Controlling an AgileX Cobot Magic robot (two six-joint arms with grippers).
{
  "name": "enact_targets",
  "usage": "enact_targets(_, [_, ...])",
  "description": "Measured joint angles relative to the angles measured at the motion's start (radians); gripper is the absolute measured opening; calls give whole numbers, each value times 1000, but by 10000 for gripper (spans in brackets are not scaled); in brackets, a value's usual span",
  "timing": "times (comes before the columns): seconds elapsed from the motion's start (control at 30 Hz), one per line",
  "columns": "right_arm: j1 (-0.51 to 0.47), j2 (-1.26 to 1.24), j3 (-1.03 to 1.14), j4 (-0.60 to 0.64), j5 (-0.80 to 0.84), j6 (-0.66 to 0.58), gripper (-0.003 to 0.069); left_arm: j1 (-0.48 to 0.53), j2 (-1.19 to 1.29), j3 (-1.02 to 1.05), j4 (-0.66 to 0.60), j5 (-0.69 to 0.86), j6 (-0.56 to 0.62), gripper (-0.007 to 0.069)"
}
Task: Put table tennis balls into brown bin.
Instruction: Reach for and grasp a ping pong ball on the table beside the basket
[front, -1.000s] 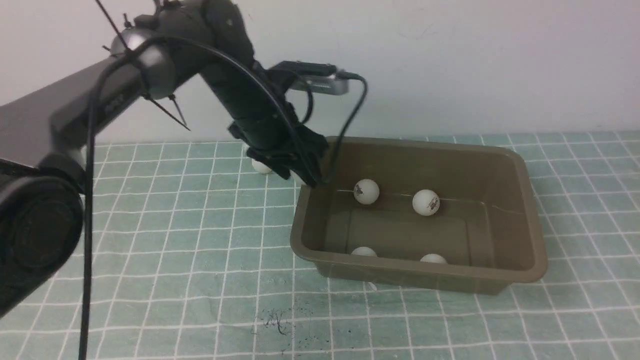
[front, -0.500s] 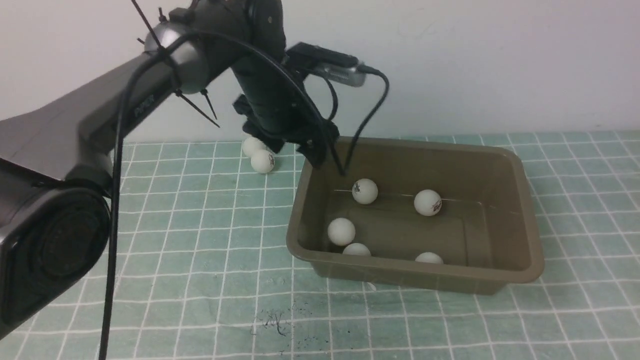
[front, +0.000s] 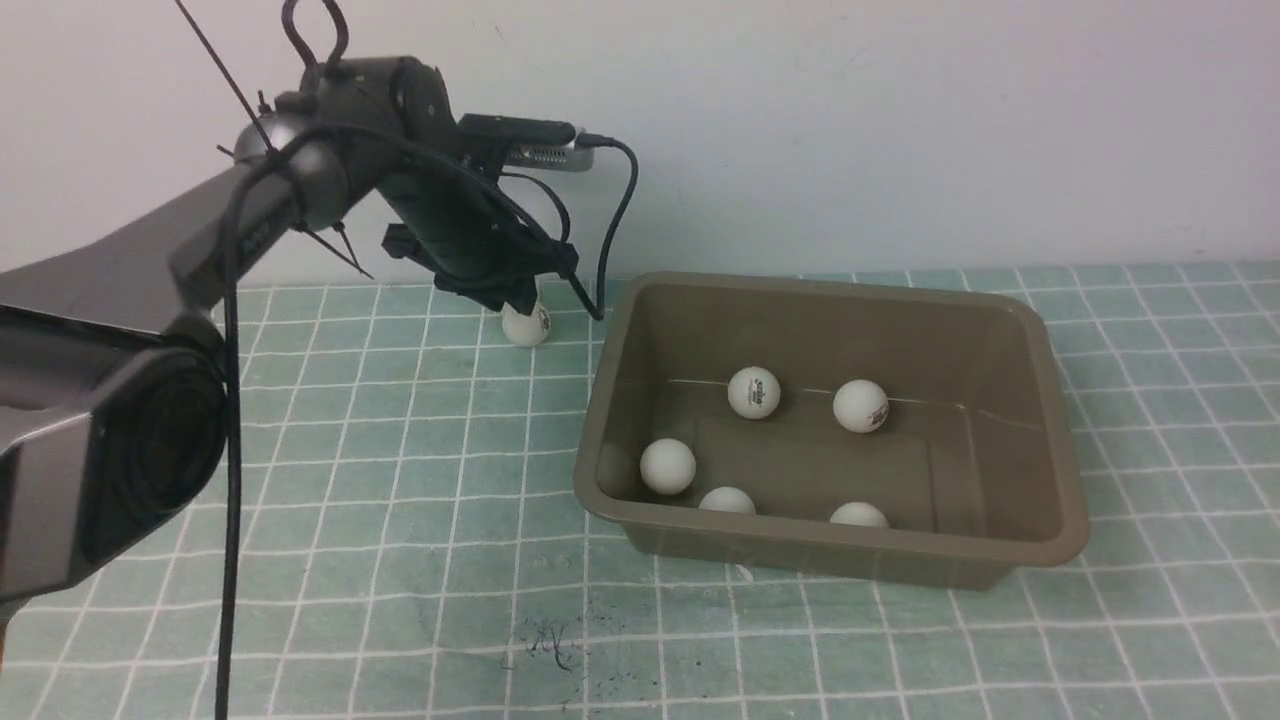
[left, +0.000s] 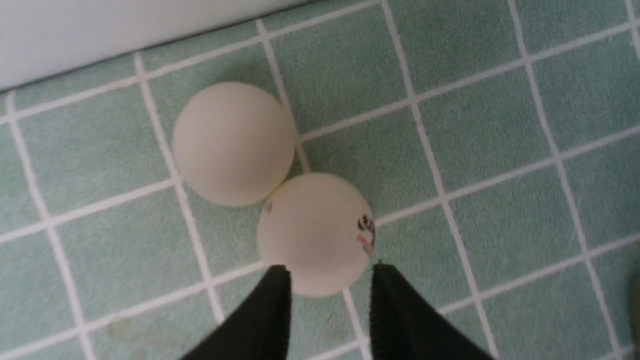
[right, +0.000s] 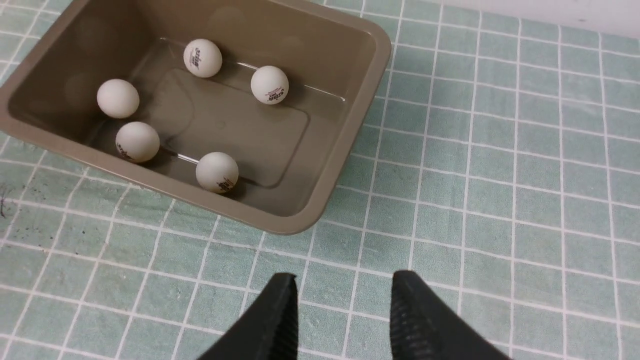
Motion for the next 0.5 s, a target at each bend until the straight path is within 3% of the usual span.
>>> enact_targets(0.07, [0, 0, 0, 0, 0, 1, 244, 0, 20, 0, -7, -45, -2, 405])
enact_targets(0.23, [0, 0, 0, 0, 0, 9, 244, 0, 49, 0, -8, -53, -19, 523])
enact_targets(0.33, [0, 0, 0, 0, 0, 16, 244, 0, 57, 0, -8, -45, -34, 434])
enact_targets(0.37, [0, 0, 0, 0, 0, 19, 244, 0, 58, -1, -7, -34, -36, 330])
enact_targets(0.5, [0, 0, 0, -11, 0, 23, 244, 0, 52, -28, -5, 48, -37, 314])
